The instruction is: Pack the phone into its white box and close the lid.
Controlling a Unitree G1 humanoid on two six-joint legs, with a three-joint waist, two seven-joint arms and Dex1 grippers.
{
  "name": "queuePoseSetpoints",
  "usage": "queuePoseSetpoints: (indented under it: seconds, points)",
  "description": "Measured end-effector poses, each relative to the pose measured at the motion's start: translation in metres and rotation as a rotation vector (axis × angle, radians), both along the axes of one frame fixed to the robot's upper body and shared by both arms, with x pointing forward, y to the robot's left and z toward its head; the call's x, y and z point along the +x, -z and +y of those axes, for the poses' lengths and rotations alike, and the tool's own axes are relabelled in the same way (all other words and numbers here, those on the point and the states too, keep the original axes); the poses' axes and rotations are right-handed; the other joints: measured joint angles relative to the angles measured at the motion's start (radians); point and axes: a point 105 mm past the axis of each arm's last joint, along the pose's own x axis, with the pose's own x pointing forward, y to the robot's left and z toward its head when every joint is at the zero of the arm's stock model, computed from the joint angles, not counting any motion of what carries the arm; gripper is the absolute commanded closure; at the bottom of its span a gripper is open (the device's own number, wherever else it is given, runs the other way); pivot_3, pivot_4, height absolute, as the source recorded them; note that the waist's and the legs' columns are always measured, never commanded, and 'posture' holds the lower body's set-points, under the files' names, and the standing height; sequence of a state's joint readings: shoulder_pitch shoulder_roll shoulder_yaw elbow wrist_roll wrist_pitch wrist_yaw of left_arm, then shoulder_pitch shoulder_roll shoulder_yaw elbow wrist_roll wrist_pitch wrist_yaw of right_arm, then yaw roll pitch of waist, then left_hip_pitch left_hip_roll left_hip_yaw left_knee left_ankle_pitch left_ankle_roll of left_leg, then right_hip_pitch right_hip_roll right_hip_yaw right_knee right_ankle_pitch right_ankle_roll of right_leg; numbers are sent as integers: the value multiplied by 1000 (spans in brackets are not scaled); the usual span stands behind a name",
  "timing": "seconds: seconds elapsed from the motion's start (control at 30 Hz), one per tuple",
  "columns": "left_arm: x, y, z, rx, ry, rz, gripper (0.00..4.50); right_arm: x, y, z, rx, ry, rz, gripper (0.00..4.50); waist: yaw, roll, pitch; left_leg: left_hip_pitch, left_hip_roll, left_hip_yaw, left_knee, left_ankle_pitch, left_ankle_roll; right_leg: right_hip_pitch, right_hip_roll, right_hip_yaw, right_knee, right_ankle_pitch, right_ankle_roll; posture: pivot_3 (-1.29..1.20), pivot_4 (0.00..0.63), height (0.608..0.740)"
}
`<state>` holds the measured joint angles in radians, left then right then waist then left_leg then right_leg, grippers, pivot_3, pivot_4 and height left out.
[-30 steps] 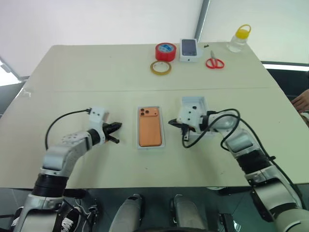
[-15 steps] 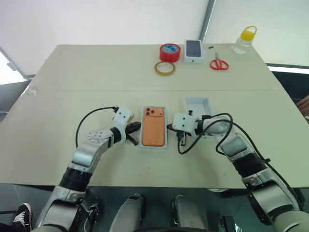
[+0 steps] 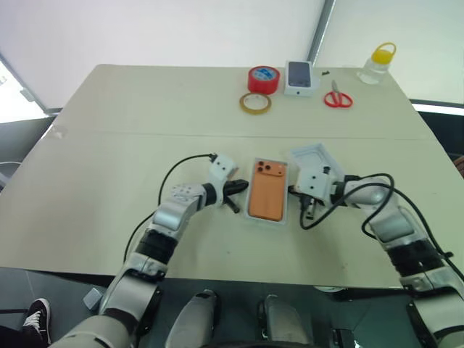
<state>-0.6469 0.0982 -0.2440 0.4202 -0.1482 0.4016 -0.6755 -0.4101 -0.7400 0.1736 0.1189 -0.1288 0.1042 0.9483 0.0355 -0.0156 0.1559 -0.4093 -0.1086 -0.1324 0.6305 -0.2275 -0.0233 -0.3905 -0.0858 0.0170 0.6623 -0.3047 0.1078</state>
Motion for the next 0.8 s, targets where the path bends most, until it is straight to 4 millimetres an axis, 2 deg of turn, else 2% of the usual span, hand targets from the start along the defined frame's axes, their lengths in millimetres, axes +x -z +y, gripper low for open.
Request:
queuePoseSetpoints:
  seconds: [0.17,0.4,0.57,0.8]
  points:
    - [-1,1,-16,1,34,-26,4468,-5,0,-14,-18,35,-7,4500,6,0,0,0,-1,0,0,0,1,1,-1,0,0,0,1,0,150,740]
    - [-13,3,-38,-19,108,-12,4468,-10,-2,-38,-47,98,-5,4500,5,-1,0,0,-2,0,0,-1,1,1,-2,-1,0,-1,2,0,150,740]
    - [-17,3,-46,-33,129,3,4468,-13,-2,-46,-55,115,3,4500,3,-1,0,0,-1,0,0,-1,1,1,-2,0,0,-1,2,0,150,740]
    - [-17,3,-46,-35,133,6,4468,-13,-2,-47,-53,116,4,4500,2,-1,0,0,-1,0,0,-1,1,1,-1,0,0,-1,2,0,150,740]
